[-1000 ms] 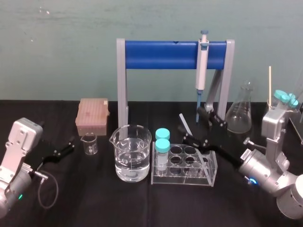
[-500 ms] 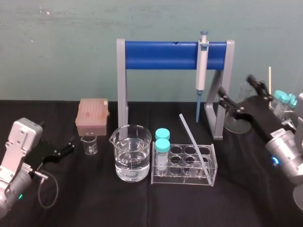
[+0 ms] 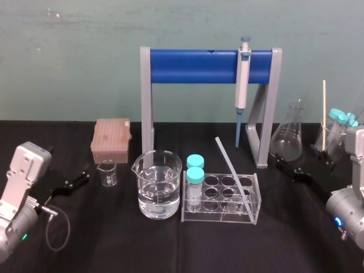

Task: Pick up the stirring rod with one hand, then place it down.

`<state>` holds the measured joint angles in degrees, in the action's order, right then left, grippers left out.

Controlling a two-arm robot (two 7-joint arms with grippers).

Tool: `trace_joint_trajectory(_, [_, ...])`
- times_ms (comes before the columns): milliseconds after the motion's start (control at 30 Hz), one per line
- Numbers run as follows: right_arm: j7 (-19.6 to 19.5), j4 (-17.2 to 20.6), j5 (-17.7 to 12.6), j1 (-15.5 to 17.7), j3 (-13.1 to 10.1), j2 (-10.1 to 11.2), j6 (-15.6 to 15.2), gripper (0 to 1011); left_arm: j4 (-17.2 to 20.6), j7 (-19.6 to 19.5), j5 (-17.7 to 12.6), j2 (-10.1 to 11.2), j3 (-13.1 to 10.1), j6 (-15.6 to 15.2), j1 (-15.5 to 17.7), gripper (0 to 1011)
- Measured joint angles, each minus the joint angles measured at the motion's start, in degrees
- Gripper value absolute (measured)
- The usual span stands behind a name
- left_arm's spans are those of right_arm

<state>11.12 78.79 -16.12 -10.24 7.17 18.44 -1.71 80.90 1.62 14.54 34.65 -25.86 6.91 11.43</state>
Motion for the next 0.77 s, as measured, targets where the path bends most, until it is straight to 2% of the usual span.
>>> trace_joint_trajectory(767, [0.30,-0.15,-0.02,-0.07,0.11,0.01,-0.07,1000,0.00,0.00,0.00,0.00,0.00,0.00,0.00,1000])
